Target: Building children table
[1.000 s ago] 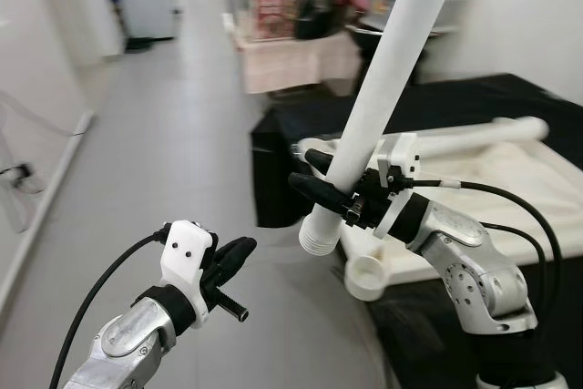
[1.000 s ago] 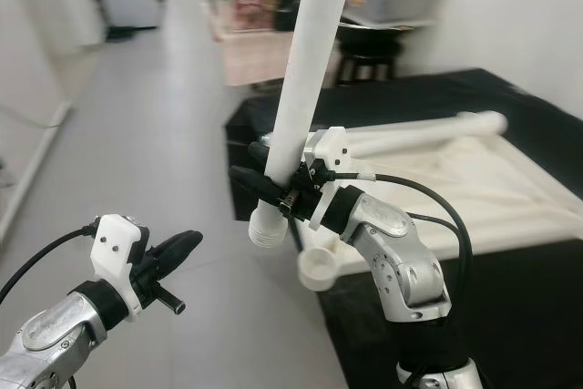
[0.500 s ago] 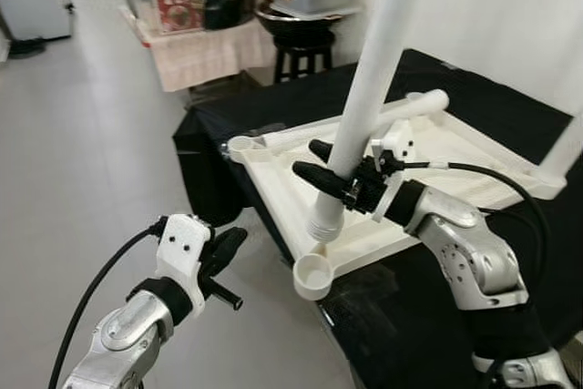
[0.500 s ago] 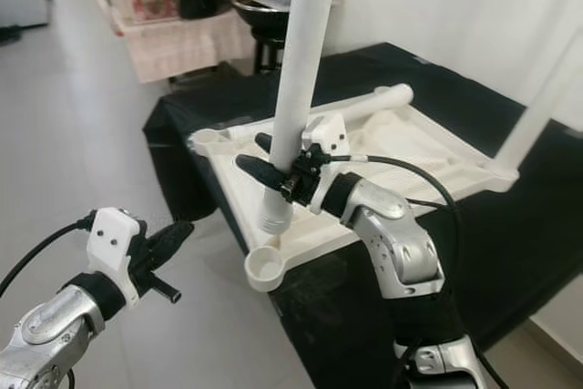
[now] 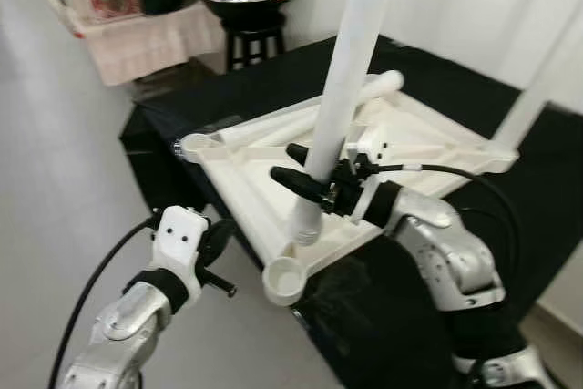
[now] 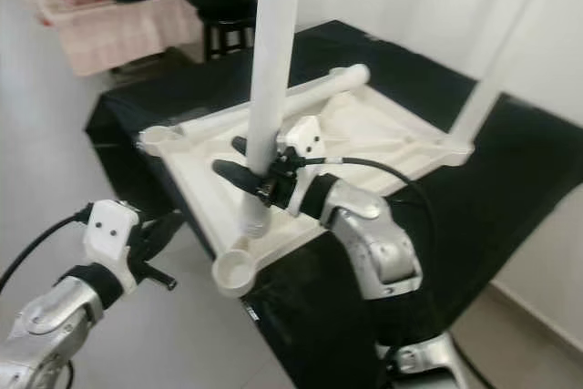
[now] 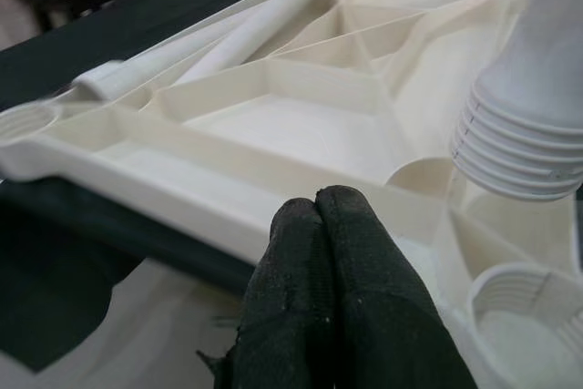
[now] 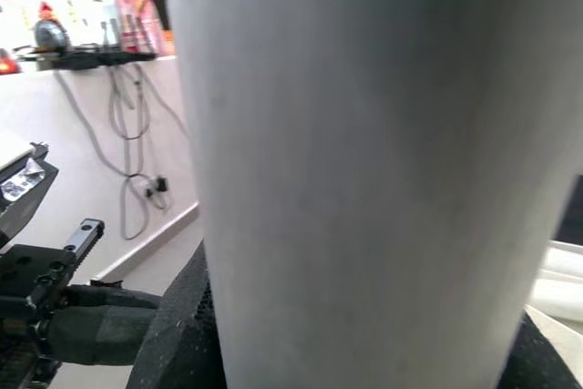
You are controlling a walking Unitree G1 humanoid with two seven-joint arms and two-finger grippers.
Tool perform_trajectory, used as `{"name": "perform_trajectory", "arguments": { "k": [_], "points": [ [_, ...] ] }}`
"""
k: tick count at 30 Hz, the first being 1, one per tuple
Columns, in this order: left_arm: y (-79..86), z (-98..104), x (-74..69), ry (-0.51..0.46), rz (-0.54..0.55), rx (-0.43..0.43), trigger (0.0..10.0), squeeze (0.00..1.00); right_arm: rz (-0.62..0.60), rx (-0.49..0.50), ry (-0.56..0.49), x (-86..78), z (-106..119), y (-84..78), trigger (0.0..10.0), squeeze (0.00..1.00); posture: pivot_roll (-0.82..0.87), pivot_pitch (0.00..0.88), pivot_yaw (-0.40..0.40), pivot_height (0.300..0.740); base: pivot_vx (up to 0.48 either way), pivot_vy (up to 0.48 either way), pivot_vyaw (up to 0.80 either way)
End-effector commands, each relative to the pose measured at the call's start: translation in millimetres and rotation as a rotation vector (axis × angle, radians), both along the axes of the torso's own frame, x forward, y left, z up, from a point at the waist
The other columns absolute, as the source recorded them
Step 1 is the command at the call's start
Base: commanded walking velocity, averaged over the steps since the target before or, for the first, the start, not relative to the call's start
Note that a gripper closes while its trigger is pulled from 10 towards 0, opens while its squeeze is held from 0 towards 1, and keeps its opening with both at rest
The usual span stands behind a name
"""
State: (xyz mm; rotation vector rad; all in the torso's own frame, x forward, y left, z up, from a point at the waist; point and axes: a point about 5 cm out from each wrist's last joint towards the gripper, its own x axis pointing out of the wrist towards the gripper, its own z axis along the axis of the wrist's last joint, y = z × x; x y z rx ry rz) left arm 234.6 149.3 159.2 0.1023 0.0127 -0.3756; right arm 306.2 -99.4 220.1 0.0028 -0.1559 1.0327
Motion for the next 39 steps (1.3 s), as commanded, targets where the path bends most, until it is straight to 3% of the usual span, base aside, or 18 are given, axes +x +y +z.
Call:
{"name": "perform_trajectory", "arguments": {
  "k": [1,7,25,28,33,39],
  "points": [
    [-1.1,-1.7,0.7,0.0,-0.002,0.008,10.0,0.0,0.009,0.012,-0.024,-2.1,2.2,1.5,10.0,0.0,0.04,0.049,0.015,0.74,0.0,0.0,-0.8],
    [-1.1,-2.5,1.4,-0.004,0.016,0.012,10.0,0.0,0.001,0.011,-0.028,-1.3,2.4,0.9,10.0,0.0,0.04,0.044,0.012,0.74,0.0,0.0,0.0],
    [5.6,-3.7,5.7,-0.02,0.075,0.014,10.0,0.0,-0.138,0.05,0.008,0.1,-5.8,-1.5,10.0,0.0,0.03,0.023,0.016,0.74,0.0,0.0,-0.8],
    [6.5,-4.0,7.0,-0.018,0.081,0.014,10.0,0.0,-0.151,0.054,0.006,0.8,-5.5,-2.0,10.0,0.0,0.03,0.016,0.017,0.74,0.0,0.0,0.0],
    [8.8,-4.2,12.3,-0.011,0.089,0.038,10.0,0.0,-0.252,0.077,0.002,7.2,-4.4,-2.1,10.0,0.0,0.02,0.016,0.022,0.74,0.0,0.48,0.0],
    [9.3,-4.3,13.4,-0.012,0.087,0.034,10.0,0.0,-0.29,0.086,0.01,6.7,-6.2,-0.6,10.0,0.0,0.02,0.016,0.026,0.74,0.0,0.48,0.0]
  ]
}}
